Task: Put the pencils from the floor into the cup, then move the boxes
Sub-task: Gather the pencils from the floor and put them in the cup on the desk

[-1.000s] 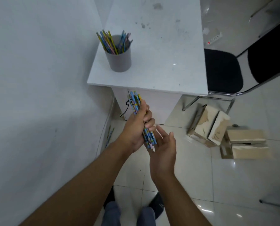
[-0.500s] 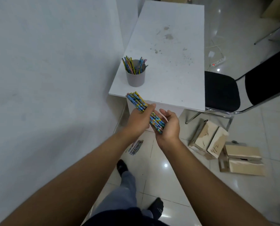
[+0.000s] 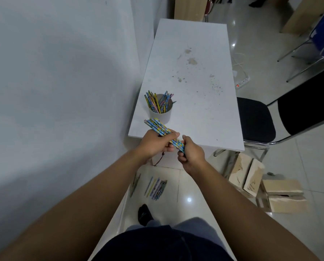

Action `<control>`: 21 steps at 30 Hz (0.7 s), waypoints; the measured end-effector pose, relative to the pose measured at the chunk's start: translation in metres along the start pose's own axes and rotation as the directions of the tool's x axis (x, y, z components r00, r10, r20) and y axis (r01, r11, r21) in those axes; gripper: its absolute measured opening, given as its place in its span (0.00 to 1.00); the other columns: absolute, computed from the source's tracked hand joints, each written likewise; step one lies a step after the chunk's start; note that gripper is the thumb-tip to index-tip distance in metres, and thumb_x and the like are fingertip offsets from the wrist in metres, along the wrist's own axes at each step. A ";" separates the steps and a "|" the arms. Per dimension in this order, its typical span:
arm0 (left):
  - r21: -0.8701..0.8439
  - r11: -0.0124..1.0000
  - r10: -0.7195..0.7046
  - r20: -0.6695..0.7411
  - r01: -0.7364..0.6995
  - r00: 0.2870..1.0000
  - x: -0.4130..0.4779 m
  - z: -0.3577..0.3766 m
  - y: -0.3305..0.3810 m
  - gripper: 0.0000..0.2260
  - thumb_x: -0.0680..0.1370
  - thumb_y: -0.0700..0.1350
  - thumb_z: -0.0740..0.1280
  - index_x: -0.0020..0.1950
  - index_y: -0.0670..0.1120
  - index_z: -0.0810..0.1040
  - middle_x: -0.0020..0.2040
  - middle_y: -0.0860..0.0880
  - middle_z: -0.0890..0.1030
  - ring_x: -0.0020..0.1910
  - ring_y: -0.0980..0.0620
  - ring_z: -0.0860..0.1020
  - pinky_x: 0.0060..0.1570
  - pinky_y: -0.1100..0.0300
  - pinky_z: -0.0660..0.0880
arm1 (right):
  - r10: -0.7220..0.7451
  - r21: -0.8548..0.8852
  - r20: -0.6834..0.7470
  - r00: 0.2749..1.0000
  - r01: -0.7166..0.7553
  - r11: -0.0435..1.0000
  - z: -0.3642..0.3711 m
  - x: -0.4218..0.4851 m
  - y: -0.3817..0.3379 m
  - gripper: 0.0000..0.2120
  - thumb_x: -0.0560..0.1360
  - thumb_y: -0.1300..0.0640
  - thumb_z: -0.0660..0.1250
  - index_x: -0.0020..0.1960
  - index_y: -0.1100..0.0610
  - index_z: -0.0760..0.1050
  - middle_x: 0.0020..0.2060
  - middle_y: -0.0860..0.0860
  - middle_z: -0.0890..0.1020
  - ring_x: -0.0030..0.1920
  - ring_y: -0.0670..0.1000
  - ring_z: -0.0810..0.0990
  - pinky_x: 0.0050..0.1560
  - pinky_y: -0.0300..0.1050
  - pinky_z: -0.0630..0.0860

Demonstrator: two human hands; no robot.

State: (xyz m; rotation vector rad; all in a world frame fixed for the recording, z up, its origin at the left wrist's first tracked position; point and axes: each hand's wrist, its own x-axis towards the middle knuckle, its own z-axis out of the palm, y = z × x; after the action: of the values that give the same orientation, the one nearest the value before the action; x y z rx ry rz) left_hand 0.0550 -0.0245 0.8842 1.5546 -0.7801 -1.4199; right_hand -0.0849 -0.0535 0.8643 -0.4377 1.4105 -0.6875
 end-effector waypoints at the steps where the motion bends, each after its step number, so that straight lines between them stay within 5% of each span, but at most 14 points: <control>1: -0.007 1.000 -0.012 0.026 0.012 1.000 0.004 -0.004 0.002 0.12 0.77 0.48 0.76 0.55 0.42 0.85 0.47 0.40 0.88 0.43 0.48 0.85 0.46 0.56 0.84 | -0.005 0.000 -0.010 1.000 0.005 1.000 0.003 0.004 -0.001 0.12 0.83 0.55 0.66 0.43 0.59 0.72 0.32 0.54 0.73 0.23 0.49 0.64 0.22 0.39 0.57; 9: 0.103 0.995 -0.004 -0.002 0.004 1.000 0.064 -0.040 0.036 0.11 0.76 0.44 0.77 0.53 0.38 0.85 0.45 0.38 0.87 0.39 0.48 0.86 0.42 0.56 0.84 | 0.070 0.076 0.051 0.996 -0.074 0.994 0.043 0.041 -0.019 0.12 0.84 0.54 0.65 0.49 0.62 0.77 0.34 0.57 0.79 0.26 0.49 0.71 0.24 0.38 0.69; 12: 0.101 0.994 0.040 -0.118 -0.028 0.992 0.095 -0.048 0.054 0.10 0.77 0.44 0.77 0.53 0.38 0.85 0.44 0.37 0.87 0.38 0.47 0.87 0.40 0.55 0.85 | 0.125 0.081 0.081 0.989 -0.132 0.988 0.049 0.063 -0.035 0.15 0.84 0.50 0.64 0.54 0.63 0.79 0.42 0.60 0.83 0.31 0.53 0.77 0.30 0.42 0.80; 17: 0.157 0.987 0.105 -0.400 -0.045 0.910 0.146 -0.057 0.078 0.09 0.75 0.43 0.78 0.49 0.39 0.86 0.36 0.42 0.86 0.34 0.48 0.87 0.38 0.52 0.86 | 0.177 0.009 0.073 0.982 -0.178 0.984 0.037 0.097 -0.059 0.15 0.85 0.50 0.64 0.57 0.62 0.79 0.53 0.62 0.83 0.41 0.58 0.81 0.37 0.47 0.82; 21: 0.278 0.960 0.139 -0.424 -0.017 0.895 0.181 -0.059 0.080 0.07 0.74 0.45 0.78 0.45 0.41 0.86 0.36 0.44 0.87 0.35 0.47 0.87 0.40 0.47 0.86 | 0.207 -0.016 0.055 0.977 -0.206 0.978 0.025 0.119 -0.072 0.13 0.85 0.51 0.65 0.57 0.62 0.79 0.52 0.61 0.82 0.41 0.58 0.80 0.38 0.47 0.82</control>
State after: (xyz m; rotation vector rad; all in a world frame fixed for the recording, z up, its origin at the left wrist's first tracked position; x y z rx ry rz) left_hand 0.1494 -0.2078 0.8746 1.9385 -0.7649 -0.8711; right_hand -0.0709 -0.1886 0.8261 -0.3107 1.3843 -0.4954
